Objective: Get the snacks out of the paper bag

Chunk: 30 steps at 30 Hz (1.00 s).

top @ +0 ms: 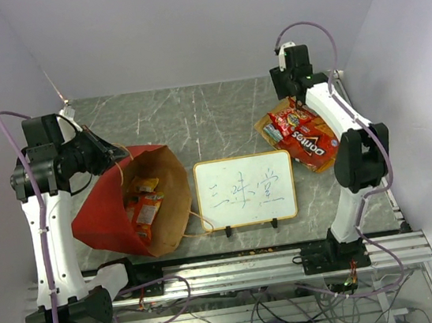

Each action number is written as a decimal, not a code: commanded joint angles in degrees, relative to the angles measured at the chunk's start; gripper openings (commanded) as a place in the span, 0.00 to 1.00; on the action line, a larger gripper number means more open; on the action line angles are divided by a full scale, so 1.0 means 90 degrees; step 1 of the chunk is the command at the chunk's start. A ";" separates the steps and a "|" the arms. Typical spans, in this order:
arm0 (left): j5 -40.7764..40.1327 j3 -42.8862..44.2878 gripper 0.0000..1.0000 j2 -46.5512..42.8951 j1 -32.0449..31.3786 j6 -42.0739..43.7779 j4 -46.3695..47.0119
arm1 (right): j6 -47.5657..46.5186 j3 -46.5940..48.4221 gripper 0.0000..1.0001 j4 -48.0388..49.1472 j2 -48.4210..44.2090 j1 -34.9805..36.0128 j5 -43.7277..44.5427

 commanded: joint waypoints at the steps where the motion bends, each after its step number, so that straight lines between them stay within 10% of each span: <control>1: 0.0151 0.0232 0.07 -0.0109 -0.0039 -0.0007 0.0184 | 0.0522 -0.0230 0.62 0.0193 -0.0786 0.0346 -0.0919; 10: 0.0266 -0.0137 0.07 -0.0348 -0.0037 -0.0136 0.0337 | -0.0056 -0.2101 0.64 0.1960 -0.2407 0.2970 -0.2797; 16: 0.0207 -0.0118 0.07 -0.0407 -0.0040 -0.0109 0.0238 | -0.2620 -0.3938 0.66 0.3690 -0.3452 0.4401 -0.5241; 30: 0.0270 -0.0045 0.07 -0.0362 -0.0036 0.0084 -0.0297 | -0.5673 -0.3031 0.66 0.3427 -0.1115 0.6198 -0.5511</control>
